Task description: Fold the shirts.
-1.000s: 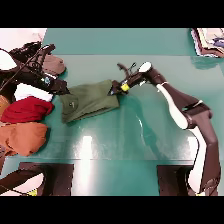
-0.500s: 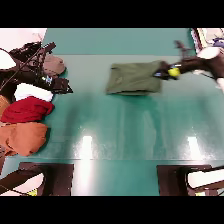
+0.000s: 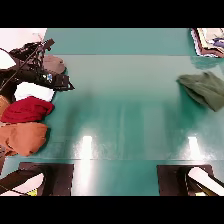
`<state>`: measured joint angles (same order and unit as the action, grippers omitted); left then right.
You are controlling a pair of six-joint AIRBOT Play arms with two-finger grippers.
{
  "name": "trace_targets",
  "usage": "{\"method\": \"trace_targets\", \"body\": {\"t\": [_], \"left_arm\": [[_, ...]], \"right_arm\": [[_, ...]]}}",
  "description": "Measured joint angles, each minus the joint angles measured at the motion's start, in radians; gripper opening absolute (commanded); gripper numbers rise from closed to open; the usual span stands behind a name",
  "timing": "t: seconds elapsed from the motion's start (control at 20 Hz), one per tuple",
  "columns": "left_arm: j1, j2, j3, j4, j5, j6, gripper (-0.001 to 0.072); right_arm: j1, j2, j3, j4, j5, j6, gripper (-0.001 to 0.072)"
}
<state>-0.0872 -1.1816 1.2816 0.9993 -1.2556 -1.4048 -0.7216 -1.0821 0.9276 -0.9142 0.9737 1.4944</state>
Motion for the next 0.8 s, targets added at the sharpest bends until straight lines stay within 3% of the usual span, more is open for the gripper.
{"method": "trace_targets", "body": {"t": [0.2,0.25,0.35,0.4,0.6,0.8], "left_arm": [[0.000,0.000,0.000,-0.011,0.011,-0.003,0.0027],[0.000,0.000,0.000,-0.012,0.012,-0.004,0.0027],[0.000,0.000,0.000,-0.014,0.013,-0.004,0.0027],[0.000,0.000,0.000,-0.014,0.013,-0.004,0.0027],[0.000,0.000,0.000,-0.015,0.014,-0.004,0.0027],[0.000,0.000,0.000,-0.016,0.034,-0.003,0.0028]], "right_arm": [[-0.187,0.054,-0.102,-0.029,-0.008,0.004,0.0018],[-0.211,0.060,-0.106,-0.053,-0.001,0.004,0.0076],[-0.243,0.066,-0.095,-0.132,0.021,0.001,0.0522],[-0.253,0.068,-0.079,-0.179,0.030,-0.002,0.0560],[-0.270,0.070,0.028,-0.374,0.092,-0.003,0.0559],[-0.213,0.071,0.114,-0.396,0.121,-0.004,0.0553]]}}
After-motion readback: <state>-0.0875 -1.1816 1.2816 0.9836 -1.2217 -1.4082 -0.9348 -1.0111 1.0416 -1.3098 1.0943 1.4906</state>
